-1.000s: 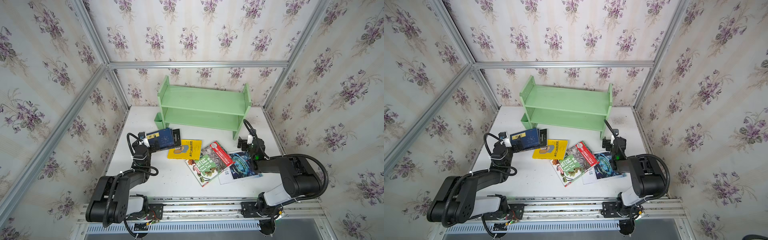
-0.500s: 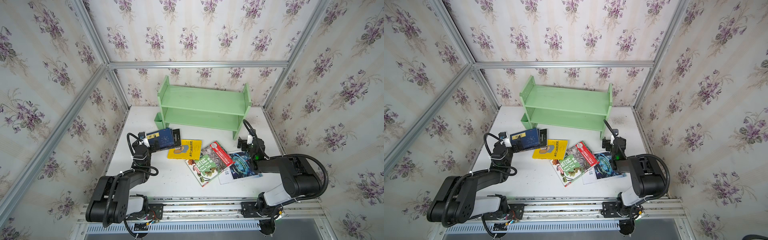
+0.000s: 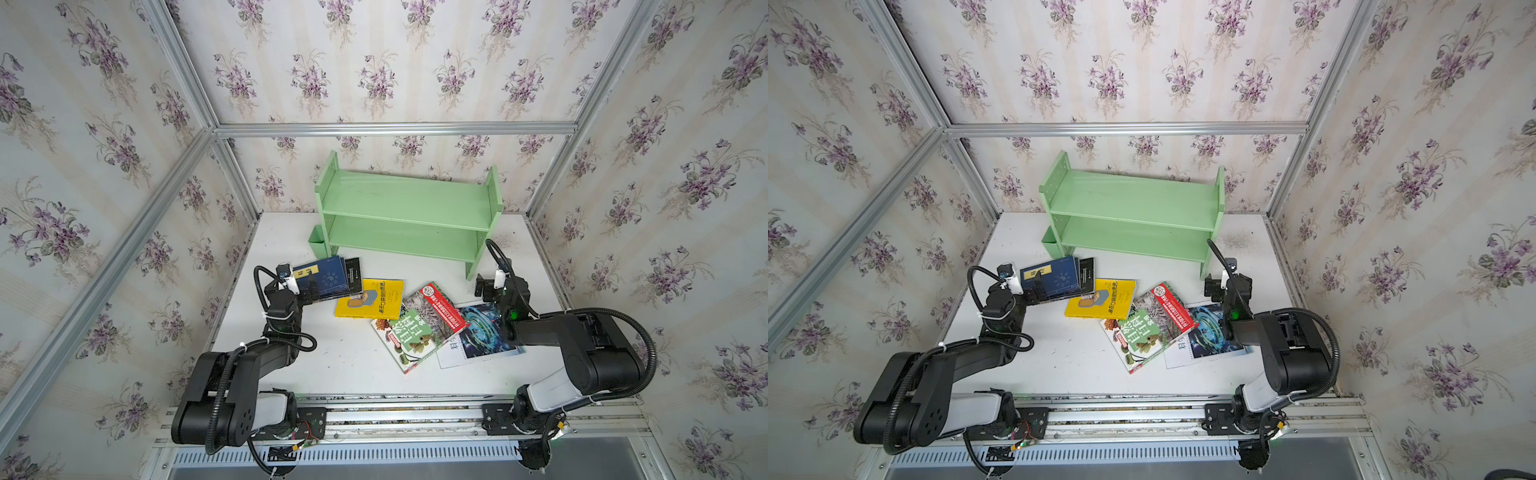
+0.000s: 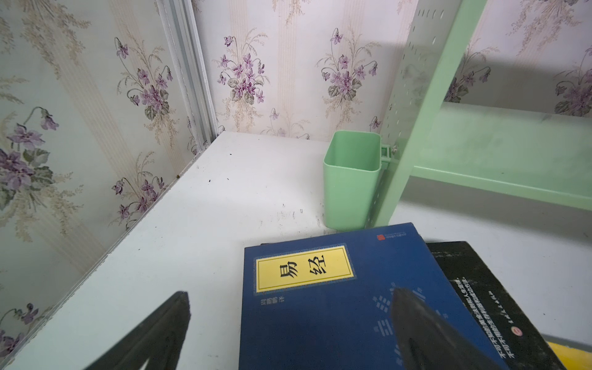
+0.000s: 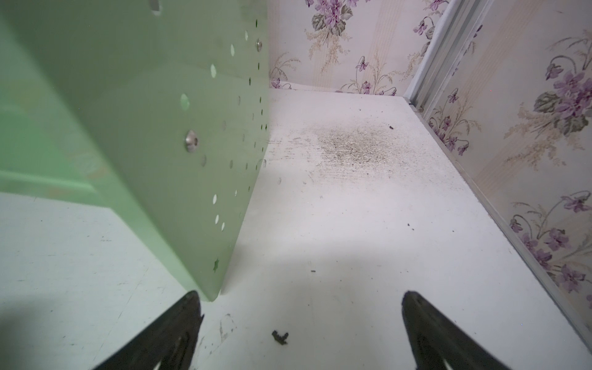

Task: Stacking books/files
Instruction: Move the book to the center of the table.

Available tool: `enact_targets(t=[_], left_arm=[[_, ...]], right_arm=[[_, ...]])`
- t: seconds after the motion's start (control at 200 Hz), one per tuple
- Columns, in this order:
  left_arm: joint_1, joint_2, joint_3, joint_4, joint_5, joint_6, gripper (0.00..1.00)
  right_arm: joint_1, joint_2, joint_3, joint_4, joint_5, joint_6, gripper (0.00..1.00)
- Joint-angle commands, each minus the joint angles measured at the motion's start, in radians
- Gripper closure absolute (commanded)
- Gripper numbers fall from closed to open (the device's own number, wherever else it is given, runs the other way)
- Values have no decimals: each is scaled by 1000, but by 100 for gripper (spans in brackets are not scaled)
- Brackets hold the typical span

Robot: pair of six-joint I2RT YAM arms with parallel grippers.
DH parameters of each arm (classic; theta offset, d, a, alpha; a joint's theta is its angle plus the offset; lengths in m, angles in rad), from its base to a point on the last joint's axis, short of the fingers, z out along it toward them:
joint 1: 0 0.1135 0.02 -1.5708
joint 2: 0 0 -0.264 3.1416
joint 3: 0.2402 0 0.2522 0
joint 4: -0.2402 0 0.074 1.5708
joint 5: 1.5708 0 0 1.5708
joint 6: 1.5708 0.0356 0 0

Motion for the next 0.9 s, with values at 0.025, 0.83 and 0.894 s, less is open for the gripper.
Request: enact_targets(t=[0.025, 0.83, 0.894], left_arm=[[1, -3, 1, 9, -1, 9, 0], [0, -272, 196, -518, 161, -15, 0], [-2, -328, 253, -629, 184, -83, 0]], right_arm=[[2, -2, 11, 22, -10, -8, 0], [1, -366, 134, -484, -44, 109, 0], [3, -433, 183, -617, -76, 216, 0]])
